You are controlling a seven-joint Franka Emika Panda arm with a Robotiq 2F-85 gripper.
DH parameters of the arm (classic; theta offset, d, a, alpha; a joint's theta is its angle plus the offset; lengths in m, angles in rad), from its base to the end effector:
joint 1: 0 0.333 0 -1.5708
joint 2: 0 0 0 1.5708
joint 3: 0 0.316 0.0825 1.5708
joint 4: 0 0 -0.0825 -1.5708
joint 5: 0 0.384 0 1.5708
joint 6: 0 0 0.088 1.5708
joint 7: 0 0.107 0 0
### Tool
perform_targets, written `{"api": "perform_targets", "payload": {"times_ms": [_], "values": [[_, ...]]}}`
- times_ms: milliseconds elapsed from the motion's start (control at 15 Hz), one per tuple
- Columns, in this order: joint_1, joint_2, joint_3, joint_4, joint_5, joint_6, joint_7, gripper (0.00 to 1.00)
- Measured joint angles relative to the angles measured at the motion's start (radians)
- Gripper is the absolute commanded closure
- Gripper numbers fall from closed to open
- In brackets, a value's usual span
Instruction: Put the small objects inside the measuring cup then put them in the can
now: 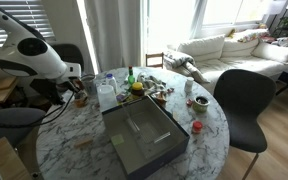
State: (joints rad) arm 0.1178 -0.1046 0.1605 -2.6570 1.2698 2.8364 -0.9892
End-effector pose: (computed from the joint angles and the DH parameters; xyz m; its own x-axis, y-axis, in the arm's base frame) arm 0.4130 0.0654 0.2845 0.9184 0.0056 0.3955 0.1579 -0.9221 -0.3534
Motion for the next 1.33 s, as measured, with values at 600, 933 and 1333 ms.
{"api": "perform_targets", "payload": {"times_ms": [600, 933, 1333], "values": [[-0.023, 0.051, -0.015, -0.075, -0.361, 0.102, 0.382, 0.95], [-0.075, 0.142, -0.077, -0.103, -0.744, 0.102, 0.776, 0.95], [-0.095, 0.091, -0.156, -0.072, -1.123, -0.102, 1.214, 0.95]]}}
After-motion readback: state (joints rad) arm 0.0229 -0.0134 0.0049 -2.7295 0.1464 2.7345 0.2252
